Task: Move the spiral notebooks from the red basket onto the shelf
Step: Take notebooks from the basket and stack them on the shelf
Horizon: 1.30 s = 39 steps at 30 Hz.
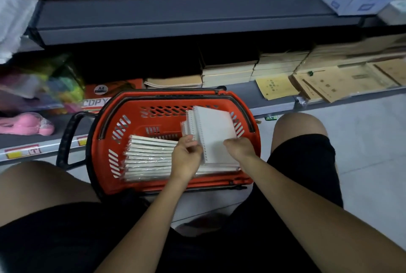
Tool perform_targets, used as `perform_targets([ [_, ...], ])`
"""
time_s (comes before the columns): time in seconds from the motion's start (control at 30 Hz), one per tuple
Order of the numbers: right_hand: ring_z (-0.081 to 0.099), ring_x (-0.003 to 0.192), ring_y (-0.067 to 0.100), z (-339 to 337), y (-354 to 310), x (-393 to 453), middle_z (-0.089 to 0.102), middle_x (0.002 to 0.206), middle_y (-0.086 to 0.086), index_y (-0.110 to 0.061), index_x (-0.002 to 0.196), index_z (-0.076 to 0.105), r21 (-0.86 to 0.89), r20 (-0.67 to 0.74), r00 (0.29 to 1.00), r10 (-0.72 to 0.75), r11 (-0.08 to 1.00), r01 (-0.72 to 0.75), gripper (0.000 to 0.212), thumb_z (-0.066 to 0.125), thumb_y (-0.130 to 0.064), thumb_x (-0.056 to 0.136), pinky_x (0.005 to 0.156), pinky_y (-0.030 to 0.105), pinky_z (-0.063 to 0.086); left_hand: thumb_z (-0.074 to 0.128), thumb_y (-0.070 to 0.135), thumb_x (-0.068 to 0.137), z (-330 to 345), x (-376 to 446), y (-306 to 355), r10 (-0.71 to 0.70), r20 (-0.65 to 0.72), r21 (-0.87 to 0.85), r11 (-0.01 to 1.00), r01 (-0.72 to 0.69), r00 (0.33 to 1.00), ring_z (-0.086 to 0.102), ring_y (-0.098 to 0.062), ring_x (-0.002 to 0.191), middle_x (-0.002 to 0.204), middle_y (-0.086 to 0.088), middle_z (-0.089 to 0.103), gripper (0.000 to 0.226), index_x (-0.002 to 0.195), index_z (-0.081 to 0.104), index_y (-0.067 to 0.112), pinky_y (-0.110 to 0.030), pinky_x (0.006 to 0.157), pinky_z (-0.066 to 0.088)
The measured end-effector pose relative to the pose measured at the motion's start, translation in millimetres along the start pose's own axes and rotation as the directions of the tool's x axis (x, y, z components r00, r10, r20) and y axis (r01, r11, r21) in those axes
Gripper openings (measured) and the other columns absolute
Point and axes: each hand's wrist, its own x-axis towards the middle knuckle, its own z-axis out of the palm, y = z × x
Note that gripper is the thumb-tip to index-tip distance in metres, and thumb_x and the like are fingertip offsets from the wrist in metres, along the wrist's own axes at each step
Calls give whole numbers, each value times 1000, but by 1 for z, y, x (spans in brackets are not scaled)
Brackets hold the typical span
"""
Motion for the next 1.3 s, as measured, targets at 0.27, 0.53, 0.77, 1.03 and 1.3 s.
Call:
perform_targets([
  [0.27,67,100,32,-3,8,4,71,111,13,-2,115,68,49,-82,996,35,998,-31,36,61,-17,83,76,30,49,59,-6,88,10,-2,3,-60,57,-28,998,62,997,65,-10,61,79,10,65,27,102,61,18,-34,70,60],
  [0.53,72,80,27,-28,-2,10,73,93,13,-3,97,69,488,158,982,105,856,-170,19,65,10,84,73,41,61,54,-9,85,-7,4,23,-308,195,-374,854,361,931,64,-25,80,89,-12,66,18,75,57,6,-38,59,59],
  [0.77,73,95,25,-69,-27,-23,77,105,1,-26,106,67,550,421,902,-93,817,-172,25,59,-5,96,55,40,60,54,6,96,-35,-1,65,-196,326,-473,813,339,925,70,-36,63,97,-21,70,11,103,61,0,-33,44,55],
  [1.03,71,104,29,-91,-47,-59,73,118,5,-25,130,64,647,231,873,-429,738,191,44,61,-7,91,58,44,62,60,19,93,-62,-11,101,15,366,-420,895,151,930,72,-41,85,125,-11,70,39,130,64,8,-36,52,61],
  [1.3,74,82,25,-113,-102,-46,76,107,5,-22,112,75,673,18,892,-452,666,324,27,62,-9,91,51,34,60,57,16,93,-29,21,164,111,291,-499,865,52,950,73,-27,95,118,-11,74,34,125,67,9,-33,62,63],
])
